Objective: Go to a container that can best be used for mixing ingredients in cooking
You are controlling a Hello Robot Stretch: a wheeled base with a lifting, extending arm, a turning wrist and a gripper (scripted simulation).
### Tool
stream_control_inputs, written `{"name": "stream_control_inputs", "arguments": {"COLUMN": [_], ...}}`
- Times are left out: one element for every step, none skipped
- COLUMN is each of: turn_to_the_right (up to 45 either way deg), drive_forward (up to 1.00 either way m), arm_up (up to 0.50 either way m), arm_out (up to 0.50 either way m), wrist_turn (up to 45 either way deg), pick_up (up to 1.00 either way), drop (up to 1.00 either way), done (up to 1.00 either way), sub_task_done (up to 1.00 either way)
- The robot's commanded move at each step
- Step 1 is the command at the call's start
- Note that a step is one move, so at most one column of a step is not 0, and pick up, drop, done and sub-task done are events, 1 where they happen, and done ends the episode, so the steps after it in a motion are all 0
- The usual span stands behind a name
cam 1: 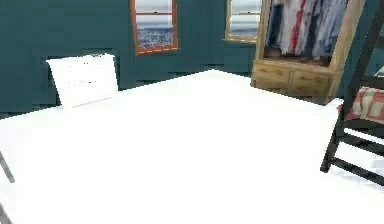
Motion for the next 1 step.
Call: {"name": "stream_control_inputs", "arguments": {"turn_to_the_right": [-39.0], "drive_forward": [0.00], "arm_up": [0.00], "arm_out": [0.00], "wrist_turn": [0.0], "pick_up": [0.00], "drop": [0.00], "done": [0.00], "sub_task_done": [0.00]}}
